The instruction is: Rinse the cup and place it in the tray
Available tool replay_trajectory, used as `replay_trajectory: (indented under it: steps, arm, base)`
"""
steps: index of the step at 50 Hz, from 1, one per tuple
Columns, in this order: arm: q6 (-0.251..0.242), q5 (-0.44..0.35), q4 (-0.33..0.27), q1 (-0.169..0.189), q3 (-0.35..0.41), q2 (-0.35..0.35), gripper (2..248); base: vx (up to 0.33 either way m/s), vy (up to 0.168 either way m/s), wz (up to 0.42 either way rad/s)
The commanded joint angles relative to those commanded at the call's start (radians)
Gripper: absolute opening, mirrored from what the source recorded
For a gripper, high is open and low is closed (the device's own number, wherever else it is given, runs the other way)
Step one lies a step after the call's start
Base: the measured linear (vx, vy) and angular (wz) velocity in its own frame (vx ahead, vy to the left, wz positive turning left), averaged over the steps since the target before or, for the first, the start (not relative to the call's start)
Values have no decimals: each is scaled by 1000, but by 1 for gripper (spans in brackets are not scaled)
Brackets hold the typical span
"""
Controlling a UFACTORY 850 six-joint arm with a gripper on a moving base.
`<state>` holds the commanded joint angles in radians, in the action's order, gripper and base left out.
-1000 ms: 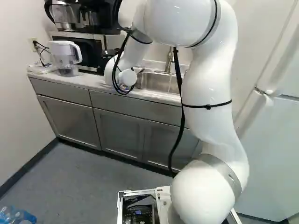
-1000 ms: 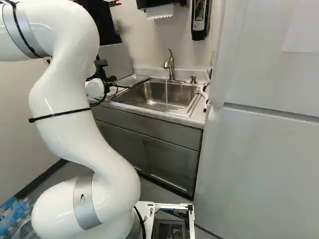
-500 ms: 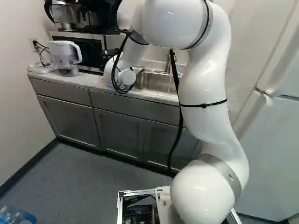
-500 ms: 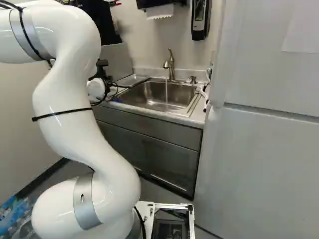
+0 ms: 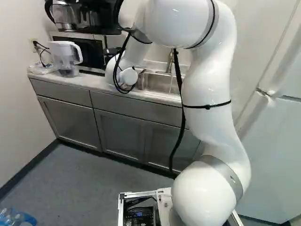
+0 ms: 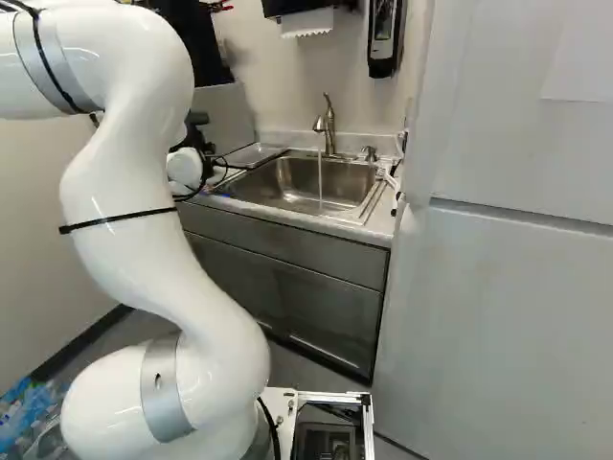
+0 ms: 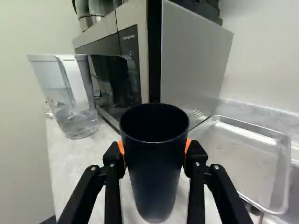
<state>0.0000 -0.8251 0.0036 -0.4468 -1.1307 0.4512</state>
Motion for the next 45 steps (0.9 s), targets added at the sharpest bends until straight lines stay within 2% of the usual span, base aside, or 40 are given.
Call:
replay_trajectory:
  steps: [24,45]
  arm:
    - [0,0,0,54,45,-80,126]
    - [0,0,0,104,90,-118,126]
  base:
    - [0,0,0]
    - [0,0,0]
